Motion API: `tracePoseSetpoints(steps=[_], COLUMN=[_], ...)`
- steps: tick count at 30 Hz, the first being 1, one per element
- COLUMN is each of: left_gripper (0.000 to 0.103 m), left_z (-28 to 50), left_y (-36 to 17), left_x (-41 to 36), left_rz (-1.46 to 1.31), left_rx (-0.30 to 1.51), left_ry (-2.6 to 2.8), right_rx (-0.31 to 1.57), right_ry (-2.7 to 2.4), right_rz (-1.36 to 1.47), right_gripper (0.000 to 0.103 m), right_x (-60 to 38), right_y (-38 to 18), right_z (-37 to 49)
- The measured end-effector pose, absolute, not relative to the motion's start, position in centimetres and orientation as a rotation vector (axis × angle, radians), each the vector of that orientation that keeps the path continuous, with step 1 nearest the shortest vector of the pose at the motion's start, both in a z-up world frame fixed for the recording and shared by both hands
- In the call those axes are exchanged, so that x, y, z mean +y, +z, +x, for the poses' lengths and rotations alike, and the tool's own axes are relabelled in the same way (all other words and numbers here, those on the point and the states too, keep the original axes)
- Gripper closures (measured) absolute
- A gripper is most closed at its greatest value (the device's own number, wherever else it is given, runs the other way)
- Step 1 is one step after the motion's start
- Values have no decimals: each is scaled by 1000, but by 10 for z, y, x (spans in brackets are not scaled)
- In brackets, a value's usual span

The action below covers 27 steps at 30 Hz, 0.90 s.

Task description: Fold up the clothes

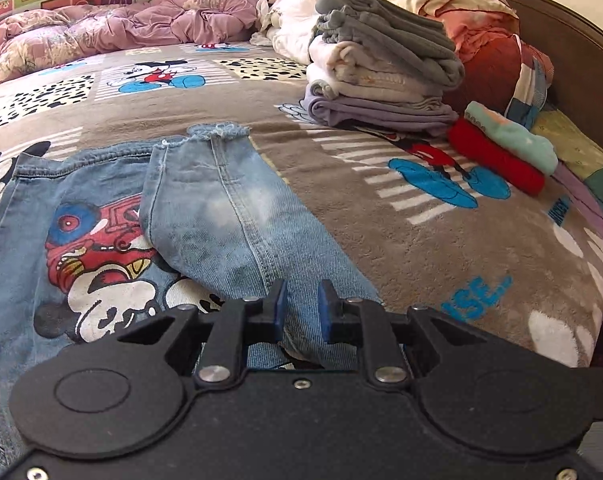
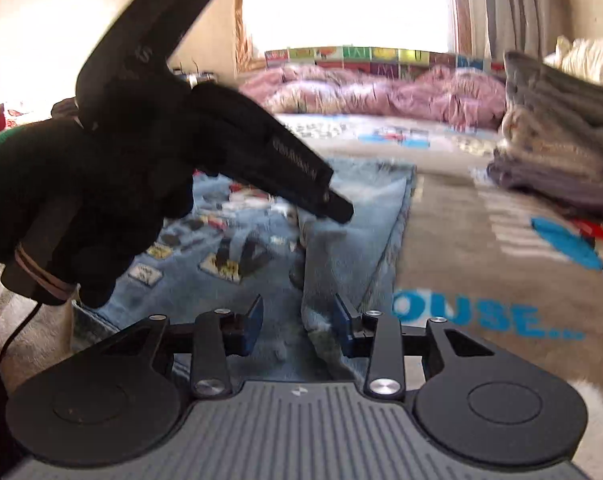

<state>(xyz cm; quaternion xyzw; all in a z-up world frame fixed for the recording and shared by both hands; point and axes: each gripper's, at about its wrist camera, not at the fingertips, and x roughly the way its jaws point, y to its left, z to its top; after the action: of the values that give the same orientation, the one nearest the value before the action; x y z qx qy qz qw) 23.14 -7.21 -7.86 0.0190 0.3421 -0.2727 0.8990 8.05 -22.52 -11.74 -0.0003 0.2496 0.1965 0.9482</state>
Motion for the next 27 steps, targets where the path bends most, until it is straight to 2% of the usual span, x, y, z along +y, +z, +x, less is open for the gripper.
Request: tracePoseSetpoints(steps=[6,11,13,15,17,23,27], left_gripper=[88,87,85,72,67,64,61], left_z=[239,209,188,168,155,129,117], left_y=[-85,-61,-60,-61,-63,-59,-61], left_x=[-68,-42,-22,0,28,124,160], left_rz=[12,-74,-118,-174,-270,-655,-778], left_rx=[738,666,649,639,641,582,538], left_ry=[-583,-545,-478,-407,-335,-102,26], right_rx=[514,455,432,448,470,518,545], right_ry=[399,367,359,349,342,313,329], right_rz=[23,25,36,78,140,312,375], right_gripper=[64,63,59,50,47,45,40], right_x=[-226,-225,-229,-234,-240,-254,-256], right_y=[-120,-114,-110,-109,-110,-110,-108], right_z=[83,67,57,49,45,35,27])
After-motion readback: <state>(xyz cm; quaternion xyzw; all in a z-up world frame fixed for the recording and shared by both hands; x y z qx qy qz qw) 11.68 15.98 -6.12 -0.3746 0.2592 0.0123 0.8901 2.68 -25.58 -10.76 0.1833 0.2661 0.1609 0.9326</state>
